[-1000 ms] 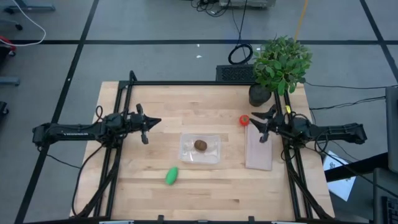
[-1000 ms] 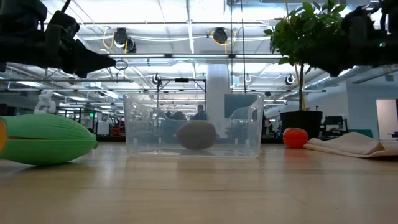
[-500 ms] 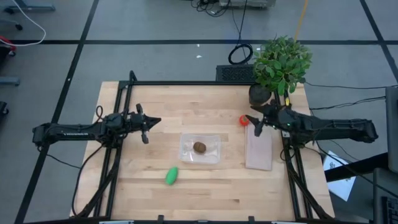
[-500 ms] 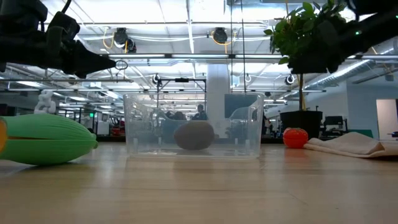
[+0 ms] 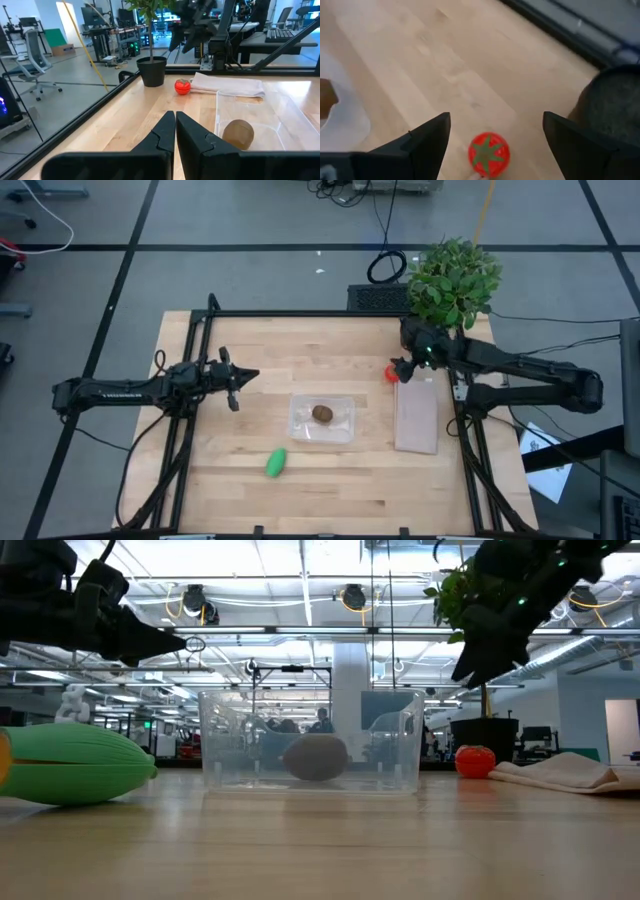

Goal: Pick and placing Produce into tupperware
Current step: Put the tomato into the transparent bin

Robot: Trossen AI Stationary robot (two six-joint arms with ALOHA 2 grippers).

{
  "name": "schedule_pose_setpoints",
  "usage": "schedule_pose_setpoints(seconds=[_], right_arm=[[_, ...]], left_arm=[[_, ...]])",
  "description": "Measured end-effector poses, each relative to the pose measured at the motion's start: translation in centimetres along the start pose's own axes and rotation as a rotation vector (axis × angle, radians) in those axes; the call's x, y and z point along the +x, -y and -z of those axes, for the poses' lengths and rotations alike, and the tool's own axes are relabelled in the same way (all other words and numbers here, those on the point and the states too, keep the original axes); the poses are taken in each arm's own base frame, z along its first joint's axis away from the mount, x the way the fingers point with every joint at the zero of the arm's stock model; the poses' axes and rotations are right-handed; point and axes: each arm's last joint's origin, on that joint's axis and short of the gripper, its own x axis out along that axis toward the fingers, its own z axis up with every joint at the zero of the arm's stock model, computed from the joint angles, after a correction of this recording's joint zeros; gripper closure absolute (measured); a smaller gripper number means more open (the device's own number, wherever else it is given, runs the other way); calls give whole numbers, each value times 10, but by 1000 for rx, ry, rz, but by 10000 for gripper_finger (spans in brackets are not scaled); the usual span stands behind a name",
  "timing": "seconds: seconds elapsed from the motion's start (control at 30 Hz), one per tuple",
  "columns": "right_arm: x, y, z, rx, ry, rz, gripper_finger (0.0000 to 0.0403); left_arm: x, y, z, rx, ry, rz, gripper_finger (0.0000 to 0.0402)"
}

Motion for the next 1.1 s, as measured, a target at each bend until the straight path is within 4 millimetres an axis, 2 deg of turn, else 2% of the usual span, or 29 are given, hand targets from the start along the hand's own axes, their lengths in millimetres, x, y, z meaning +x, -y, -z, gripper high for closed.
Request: schedule_pose_setpoints(seconds=[0.27,0.4,0.63,0.83,1.1], right_arm=[[36,18,3,103,-290,19,90],[48,23,-2,128,-354,-4,90],[61,19,-19,112,-407,-49,90],[73,15,-25,-15,-528,-66,90],[83,8,-29,-30,-677,-126,90]], left_arm=[[0,0,5,8,-53,4,382],[0,0,5,12,-53,4,382],[0,1,7,24,-74,6,382],[-1,1,10,37,-103,9,382],[-1,1,10,37,-103,9,382]])
